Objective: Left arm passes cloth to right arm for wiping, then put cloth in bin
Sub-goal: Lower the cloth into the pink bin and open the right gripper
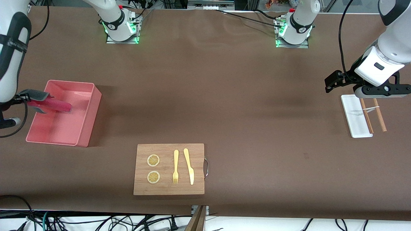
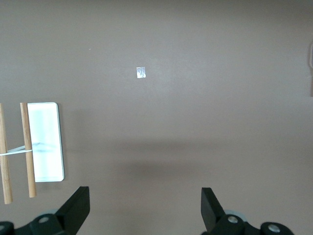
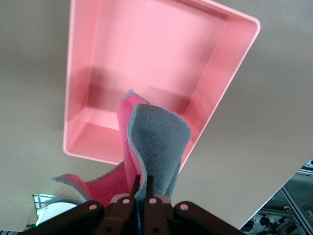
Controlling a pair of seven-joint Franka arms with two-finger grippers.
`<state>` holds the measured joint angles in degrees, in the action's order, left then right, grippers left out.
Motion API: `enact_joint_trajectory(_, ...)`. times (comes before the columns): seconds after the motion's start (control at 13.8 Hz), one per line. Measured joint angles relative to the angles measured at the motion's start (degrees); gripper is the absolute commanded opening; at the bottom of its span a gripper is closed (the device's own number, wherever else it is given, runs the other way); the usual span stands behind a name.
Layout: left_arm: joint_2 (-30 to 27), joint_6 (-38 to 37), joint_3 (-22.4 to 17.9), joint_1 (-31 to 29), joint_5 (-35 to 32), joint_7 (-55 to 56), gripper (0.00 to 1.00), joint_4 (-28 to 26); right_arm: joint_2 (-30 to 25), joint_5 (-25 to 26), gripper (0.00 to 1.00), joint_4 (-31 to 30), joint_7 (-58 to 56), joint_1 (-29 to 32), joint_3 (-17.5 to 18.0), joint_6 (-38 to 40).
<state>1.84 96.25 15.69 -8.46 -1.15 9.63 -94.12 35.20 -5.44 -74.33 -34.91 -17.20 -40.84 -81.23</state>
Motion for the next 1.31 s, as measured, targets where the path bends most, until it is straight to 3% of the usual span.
enact_joint_trajectory(0.58, 0.0, 0.1, 0.06, 0.09, 0.0, 0.0, 1.0, 0.77, 5.93, -3.45, 0.0, -6.34, 0.0, 1.12, 0.87, -8.31)
enact_joint_trajectory(0.95, 0.0, 0.1, 0.09, 0.1, 0.0, 0.0, 1.0, 0.79, 6.69, -5.15, 0.0, -11.11, 0.42, 1.17, 3.51, -14.39)
enact_joint_trajectory(1.02, 0.0, 0.1, 0.11, 0.1, 0.0, 0.0, 1.0, 0.8, 6.96, -5.76, 0.16, -11.47, 0.52, 1.17, 3.83, -14.85)
enact_joint_trajectory(1.09, 0.0, 0.1, 0.17, 0.1, 0.0, 0.0, 1.0, 0.81, 7.37, -6.02, 0.73, -11.66, 0.56, 1.17, 4.01, -15.35)
enact_joint_trajectory(1.16, 0.0, 0.1, 0.3, 0.11, 0.0, 0.0, 1.0, 0.81, 7.87, -6.25, 1.0, -11.81, 0.62, 1.17, 4.09, -15.9)
enact_joint_trajectory(1.31, 0.0, 0.1, 0.51, 0.13, 0.0, 0.0, 1.0, 0.83, 8.78, -7.32, 1.0, -11.91, 0.63, 1.2, 4.1, -16.56)
